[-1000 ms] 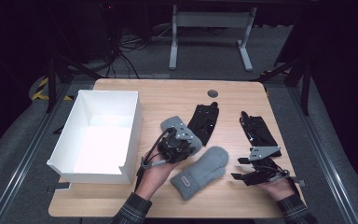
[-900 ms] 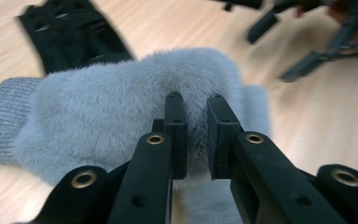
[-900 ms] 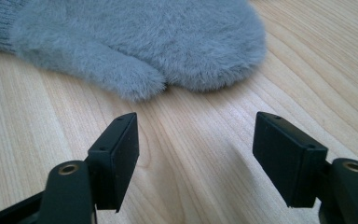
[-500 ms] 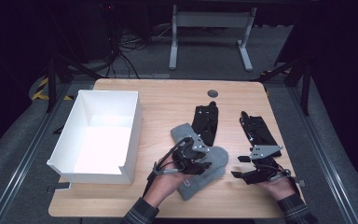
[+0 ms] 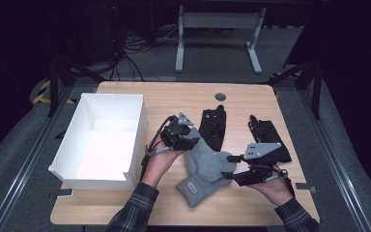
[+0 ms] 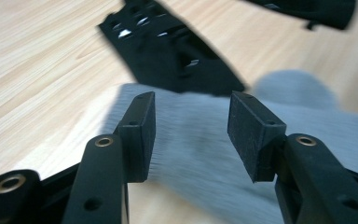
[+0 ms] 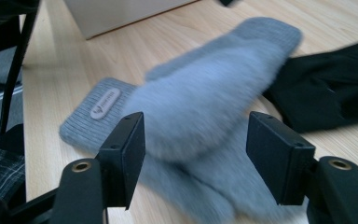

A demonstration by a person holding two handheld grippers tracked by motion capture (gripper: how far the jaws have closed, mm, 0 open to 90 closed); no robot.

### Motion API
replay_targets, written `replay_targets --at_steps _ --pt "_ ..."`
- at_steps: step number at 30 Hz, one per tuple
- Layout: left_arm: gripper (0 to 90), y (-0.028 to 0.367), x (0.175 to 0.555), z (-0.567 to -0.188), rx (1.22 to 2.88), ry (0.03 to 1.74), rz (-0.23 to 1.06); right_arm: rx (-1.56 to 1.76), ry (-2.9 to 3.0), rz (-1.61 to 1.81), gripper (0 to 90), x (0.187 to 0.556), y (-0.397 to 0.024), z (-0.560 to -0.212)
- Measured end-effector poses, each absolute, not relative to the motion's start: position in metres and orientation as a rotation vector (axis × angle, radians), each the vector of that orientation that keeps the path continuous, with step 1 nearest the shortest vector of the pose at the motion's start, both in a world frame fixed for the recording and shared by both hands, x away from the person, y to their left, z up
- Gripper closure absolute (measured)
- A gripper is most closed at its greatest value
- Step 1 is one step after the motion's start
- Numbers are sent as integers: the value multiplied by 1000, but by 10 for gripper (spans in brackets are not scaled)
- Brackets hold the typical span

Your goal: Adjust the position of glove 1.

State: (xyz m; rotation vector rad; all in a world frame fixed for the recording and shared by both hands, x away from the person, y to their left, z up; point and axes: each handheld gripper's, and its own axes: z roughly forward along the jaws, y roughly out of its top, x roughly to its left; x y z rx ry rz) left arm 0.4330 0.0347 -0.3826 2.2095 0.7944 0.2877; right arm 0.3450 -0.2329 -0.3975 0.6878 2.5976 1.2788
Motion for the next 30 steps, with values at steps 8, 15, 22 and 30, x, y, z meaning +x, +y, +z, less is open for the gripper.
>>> replay_targets --at_steps 8,15,22,30 --pt "495 31 487 -412 2232 936 304 666 2633 1210 415 350 -209 -404" --pt "548 29 501 -436 2262 955 182 674 2698 1114 596 354 -207 -420" --pt "810 28 497 -429 2297 954 187 677 2696 1140 796 356 -211 -420" --pt "821 41 470 -394 2270 984 237 719 2626 1221 814 360 -234 -401"
